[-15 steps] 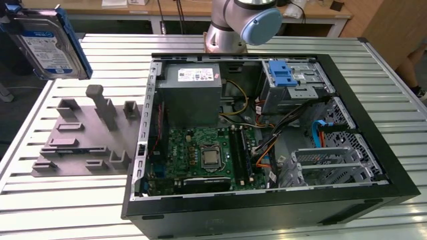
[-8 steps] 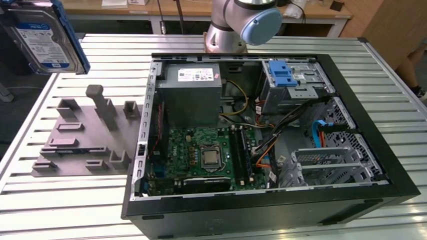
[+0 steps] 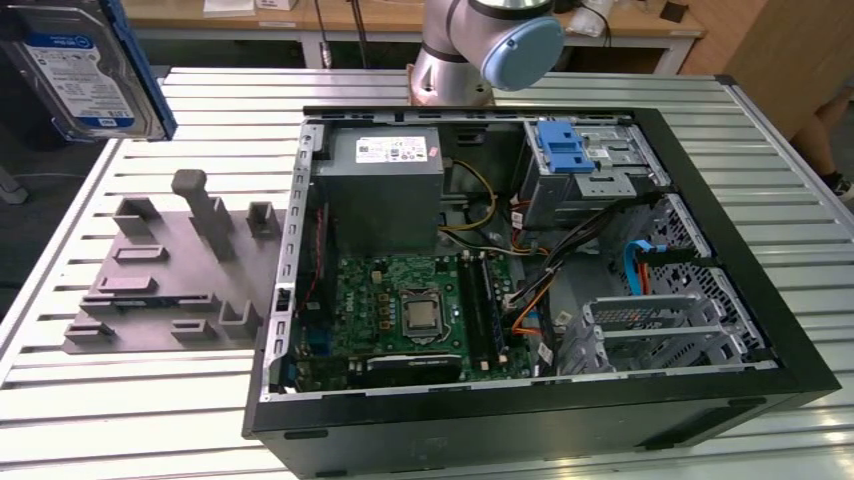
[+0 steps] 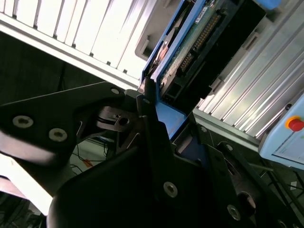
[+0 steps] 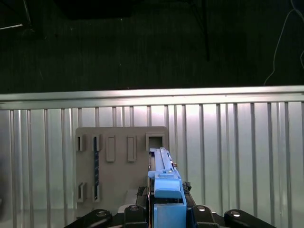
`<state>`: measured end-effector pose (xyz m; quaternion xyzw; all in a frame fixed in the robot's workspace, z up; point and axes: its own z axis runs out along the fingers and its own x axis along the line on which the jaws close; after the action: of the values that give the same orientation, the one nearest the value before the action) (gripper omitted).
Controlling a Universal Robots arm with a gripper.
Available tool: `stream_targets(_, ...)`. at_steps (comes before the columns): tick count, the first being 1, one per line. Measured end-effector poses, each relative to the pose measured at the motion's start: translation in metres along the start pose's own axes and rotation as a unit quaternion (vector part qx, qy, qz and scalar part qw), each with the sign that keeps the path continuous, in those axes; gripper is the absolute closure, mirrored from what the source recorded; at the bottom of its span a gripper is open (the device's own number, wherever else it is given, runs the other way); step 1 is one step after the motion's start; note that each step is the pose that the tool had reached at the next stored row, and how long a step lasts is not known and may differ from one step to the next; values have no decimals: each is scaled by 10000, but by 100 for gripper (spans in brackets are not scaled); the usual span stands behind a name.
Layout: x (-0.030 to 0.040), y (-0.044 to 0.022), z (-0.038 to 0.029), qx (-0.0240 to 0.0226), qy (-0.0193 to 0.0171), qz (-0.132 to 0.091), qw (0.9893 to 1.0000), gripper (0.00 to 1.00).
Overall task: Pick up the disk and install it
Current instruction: 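Pick up the disk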
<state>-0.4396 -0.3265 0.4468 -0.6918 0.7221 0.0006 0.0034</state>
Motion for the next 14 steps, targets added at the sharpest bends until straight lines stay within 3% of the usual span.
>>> stream_targets(14, -2, -1, -278, -1, 0, 0, 10000, 64)
